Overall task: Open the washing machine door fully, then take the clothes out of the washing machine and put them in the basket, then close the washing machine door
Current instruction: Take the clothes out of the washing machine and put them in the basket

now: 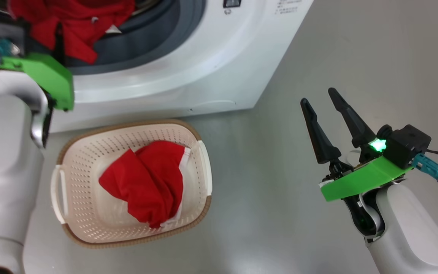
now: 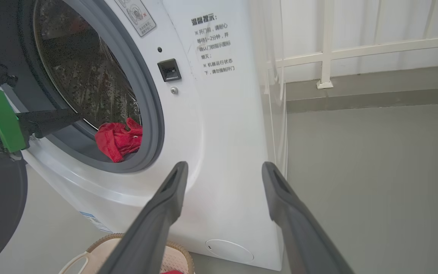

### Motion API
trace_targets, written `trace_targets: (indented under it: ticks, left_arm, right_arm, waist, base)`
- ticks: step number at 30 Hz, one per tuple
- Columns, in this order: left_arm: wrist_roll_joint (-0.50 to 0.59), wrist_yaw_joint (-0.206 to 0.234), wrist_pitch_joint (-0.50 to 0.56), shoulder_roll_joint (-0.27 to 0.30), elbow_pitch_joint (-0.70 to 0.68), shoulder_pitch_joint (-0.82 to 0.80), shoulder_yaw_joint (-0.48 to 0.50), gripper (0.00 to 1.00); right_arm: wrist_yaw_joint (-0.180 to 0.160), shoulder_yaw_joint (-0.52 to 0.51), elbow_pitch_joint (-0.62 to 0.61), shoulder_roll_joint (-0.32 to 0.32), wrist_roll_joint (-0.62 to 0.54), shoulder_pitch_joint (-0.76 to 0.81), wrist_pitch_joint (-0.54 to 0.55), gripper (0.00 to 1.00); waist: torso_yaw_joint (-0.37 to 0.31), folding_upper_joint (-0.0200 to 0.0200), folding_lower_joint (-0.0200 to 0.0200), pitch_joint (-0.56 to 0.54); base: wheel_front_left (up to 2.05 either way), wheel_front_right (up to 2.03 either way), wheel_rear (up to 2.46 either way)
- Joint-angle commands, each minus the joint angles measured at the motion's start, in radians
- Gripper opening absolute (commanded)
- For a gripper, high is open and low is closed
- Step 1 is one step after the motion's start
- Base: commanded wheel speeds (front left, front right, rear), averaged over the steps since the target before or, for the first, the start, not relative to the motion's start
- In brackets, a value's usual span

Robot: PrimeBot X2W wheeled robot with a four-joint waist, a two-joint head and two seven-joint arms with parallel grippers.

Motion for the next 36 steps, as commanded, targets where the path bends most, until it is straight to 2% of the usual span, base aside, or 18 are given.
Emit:
trace_targets:
  ticks: [1,11,20,23,30,36]
  left_arm:
    - [0.004,0.0,-0.003,0.043,-0.013,-0.035,0.023,1.0]
    - [0.028,0.023,0.014,0.039,0.148,-0.222,0.003,1.0]
    - [0.038,0.034,0.045,0.026,0.274,-0.327,-0.02,1.0]
    - [0.042,0.045,0.048,0.019,0.305,-0.355,-0.027,1.0]
    - [0.044,0.106,0.088,0.015,0.387,-0.386,-0.034,1.0]
    - [0.031,0.093,0.124,0.011,0.42,-0.384,-0.04,1.0]
  right_arm:
    - [0.002,0.021,-0.026,0.006,-0.002,-0.001,-0.005,1.0]
    - [0.002,0.017,-0.032,0.019,-0.008,-0.029,-0.005,1.0]
    - [0.002,0.022,-0.038,0.026,-0.011,-0.042,-0.005,1.0]
    - [0.002,0.025,-0.036,0.03,-0.012,-0.044,-0.005,1.0]
    - [0.002,0.029,-0.034,0.042,-0.012,-0.051,-0.005,1.0]
    - [0.002,0.023,-0.029,0.046,-0.011,-0.046,-0.005,1.0]
  waist:
    - [-0.019,0.0,0.0,0.032]
    - [-0.038,0.0,0.0,0.117]
    - [-0.059,0.0,0.0,0.156]
    - [-0.064,0.0,0.0,0.165]
    - [-0.071,0.0,0.0,0.179]
    - [-0.076,0.0,0.0,0.177]
  base:
    - [0.0,0.0,0.0]
    - [0.0,0.0,0.0]
    - [0.0,0.0,0.0]
    - [0.0,0.0,0.0]
    - [0.0,0.0,0.0]
    - [0.0,0.0,0.0]
